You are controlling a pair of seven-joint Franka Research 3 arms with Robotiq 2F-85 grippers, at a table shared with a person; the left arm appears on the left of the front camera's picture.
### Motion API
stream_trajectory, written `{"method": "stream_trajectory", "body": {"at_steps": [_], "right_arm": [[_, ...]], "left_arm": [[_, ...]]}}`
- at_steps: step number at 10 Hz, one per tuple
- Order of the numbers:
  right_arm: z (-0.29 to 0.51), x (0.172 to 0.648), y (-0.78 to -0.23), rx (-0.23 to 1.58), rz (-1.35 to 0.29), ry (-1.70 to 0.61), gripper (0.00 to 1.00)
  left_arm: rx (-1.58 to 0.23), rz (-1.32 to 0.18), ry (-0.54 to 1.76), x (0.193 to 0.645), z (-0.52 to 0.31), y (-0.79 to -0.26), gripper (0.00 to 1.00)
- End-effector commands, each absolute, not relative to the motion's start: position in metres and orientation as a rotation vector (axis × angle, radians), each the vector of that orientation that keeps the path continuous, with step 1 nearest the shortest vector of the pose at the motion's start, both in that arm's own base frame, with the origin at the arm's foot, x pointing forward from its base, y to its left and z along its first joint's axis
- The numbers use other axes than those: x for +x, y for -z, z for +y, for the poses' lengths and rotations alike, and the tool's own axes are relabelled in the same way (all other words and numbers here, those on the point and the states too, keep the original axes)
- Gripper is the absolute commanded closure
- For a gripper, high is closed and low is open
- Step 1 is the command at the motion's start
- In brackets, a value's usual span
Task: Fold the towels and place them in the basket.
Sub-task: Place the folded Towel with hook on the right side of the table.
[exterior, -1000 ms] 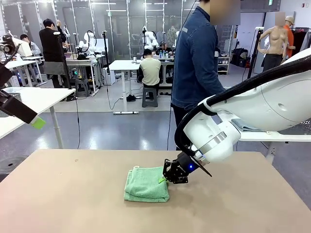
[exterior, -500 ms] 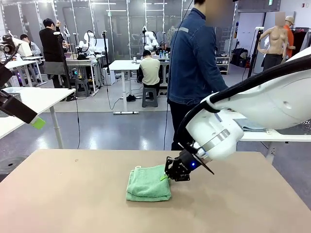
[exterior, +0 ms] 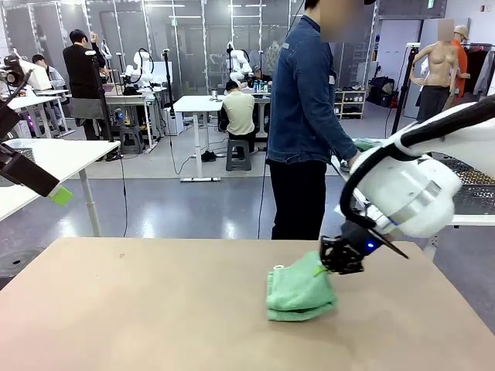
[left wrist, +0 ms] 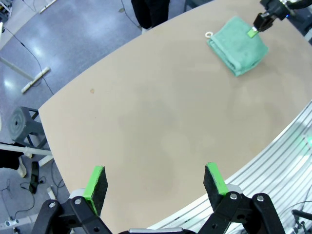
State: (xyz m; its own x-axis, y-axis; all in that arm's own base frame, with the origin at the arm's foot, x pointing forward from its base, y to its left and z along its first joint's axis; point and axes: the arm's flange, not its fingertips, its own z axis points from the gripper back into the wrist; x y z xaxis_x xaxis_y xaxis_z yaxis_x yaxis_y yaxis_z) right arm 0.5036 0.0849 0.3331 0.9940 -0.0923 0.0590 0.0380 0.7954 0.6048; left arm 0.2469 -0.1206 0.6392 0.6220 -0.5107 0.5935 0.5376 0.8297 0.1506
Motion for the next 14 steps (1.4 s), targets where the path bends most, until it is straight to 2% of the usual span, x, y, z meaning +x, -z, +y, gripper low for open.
{"method": "stream_trajectory", "body": {"at_steps": [1,4,8,13,14], "right_arm": [[0.053,0.506,-0.332,0.543,-0.152,0.098,0.94],[-0.017,0.496,-0.333,0.439,-0.137,0.105,0.94],[-0.084,0.485,-0.336,0.391,-0.096,0.109,0.94],[-0.115,0.49,-0.348,0.306,-0.097,0.205,0.94],[-0.114,0.492,-0.348,0.291,-0.103,0.202,0.8]], "left_arm": [[-0.043,-0.674,0.593,0.248,-0.121,-0.639,0.0],[-0.043,-0.674,0.593,0.248,-0.121,-0.639,0.0],[-0.043,-0.674,0.593,0.248,-0.121,-0.639,0.0],[-0.043,-0.674,0.593,0.248,-0.121,-0.639,0.0],[-0.043,-0.674,0.593,0.248,-0.121,-0.639,0.0]]}}
